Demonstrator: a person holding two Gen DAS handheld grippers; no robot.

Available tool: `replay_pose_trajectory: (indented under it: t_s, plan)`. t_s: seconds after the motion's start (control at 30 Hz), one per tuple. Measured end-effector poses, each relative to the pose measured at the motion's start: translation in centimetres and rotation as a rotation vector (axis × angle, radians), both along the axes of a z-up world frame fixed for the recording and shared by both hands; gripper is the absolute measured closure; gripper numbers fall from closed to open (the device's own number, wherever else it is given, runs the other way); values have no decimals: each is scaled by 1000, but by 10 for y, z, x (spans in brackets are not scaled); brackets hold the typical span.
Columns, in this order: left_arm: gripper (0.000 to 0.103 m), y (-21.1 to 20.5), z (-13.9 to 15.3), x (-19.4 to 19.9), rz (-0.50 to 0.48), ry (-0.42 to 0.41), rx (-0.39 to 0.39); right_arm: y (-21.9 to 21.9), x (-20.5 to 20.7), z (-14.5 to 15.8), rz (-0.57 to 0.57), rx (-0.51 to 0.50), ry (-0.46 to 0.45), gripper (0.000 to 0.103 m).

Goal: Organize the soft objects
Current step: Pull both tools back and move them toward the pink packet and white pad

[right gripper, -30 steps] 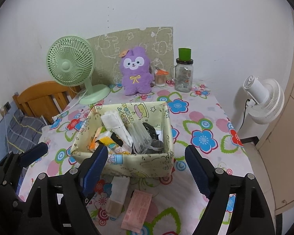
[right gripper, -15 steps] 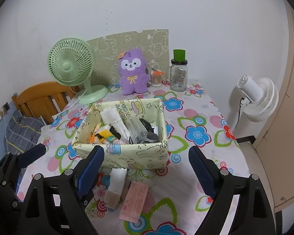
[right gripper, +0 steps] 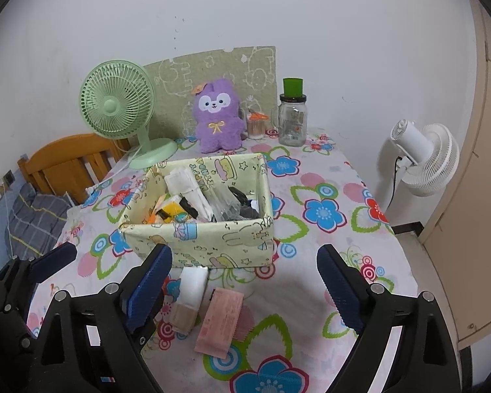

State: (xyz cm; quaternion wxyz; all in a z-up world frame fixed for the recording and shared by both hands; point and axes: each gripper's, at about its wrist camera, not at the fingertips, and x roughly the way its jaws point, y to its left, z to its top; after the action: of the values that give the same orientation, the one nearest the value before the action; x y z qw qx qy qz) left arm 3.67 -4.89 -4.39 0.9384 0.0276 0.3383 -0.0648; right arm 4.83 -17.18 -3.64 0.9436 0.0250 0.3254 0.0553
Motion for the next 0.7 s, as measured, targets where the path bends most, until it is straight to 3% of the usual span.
replay_pose_trajectory:
  t_s: [0.7]
  plan:
    - [0, -5, -34, 5, -34, 66, -4, -3, 3, -35, 8, 16, 56, 11]
